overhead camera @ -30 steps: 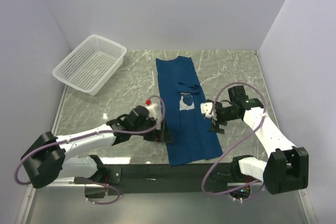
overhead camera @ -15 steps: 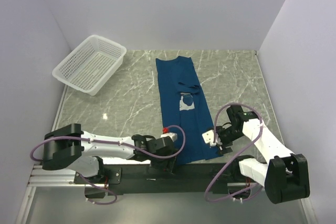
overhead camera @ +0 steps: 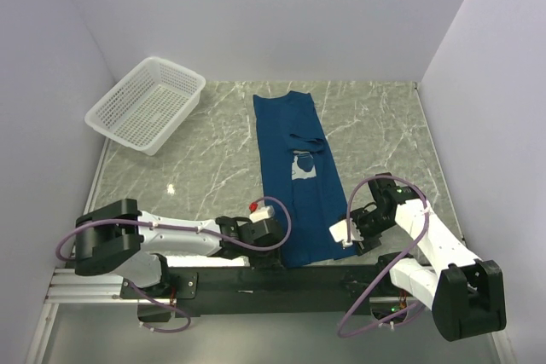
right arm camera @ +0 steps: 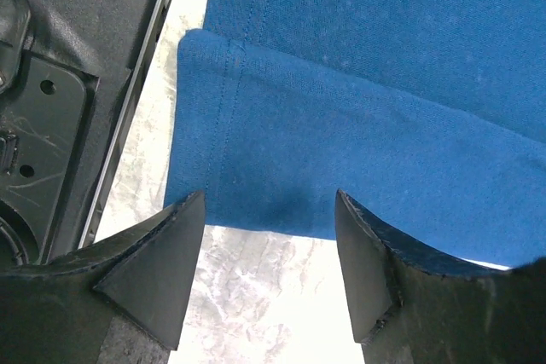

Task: Fold and stack the t-shirts
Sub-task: Fold the tshirt

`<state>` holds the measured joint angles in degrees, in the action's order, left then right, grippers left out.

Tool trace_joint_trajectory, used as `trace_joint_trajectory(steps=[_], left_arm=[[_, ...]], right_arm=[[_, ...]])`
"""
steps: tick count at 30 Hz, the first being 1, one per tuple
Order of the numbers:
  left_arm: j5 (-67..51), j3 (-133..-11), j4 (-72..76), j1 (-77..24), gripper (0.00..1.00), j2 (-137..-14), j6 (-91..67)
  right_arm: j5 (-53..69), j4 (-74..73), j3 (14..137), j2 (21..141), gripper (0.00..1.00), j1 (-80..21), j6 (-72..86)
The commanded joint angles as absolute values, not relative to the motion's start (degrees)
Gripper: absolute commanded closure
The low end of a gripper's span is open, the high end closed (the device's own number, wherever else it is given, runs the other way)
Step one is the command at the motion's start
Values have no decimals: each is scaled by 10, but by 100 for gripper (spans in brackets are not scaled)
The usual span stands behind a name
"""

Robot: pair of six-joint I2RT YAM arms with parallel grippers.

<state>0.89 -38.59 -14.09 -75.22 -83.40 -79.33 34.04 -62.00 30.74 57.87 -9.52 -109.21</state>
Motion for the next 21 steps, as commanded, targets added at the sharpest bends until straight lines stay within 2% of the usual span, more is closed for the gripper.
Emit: trace_joint_trajectory(steps=[1, 4, 5, 13, 17, 21], left_arm=[[46, -387, -162, -738, 54, -855, -831], [40, -400, -161, -737, 57, -881, -828], [40, -402, -160, -737, 63, -885, -828], [64, -408, -171, -734, 82, -905, -824], [65, -410, -157, -734, 99, -900, -813], [60, -403, -144, -734, 99, -879, -809]], right_arm=[[341, -623, 309, 570, 32, -99, -1108], [342, -625, 309, 571, 32, -100, -1110], [339, -626, 308, 571, 33, -99, -1110], [301, -635, 290, 562, 32, -100, -1152], [280, -637, 289, 570, 32, -101, -1172], [259, -638, 287, 576, 34, -107, -1184]])
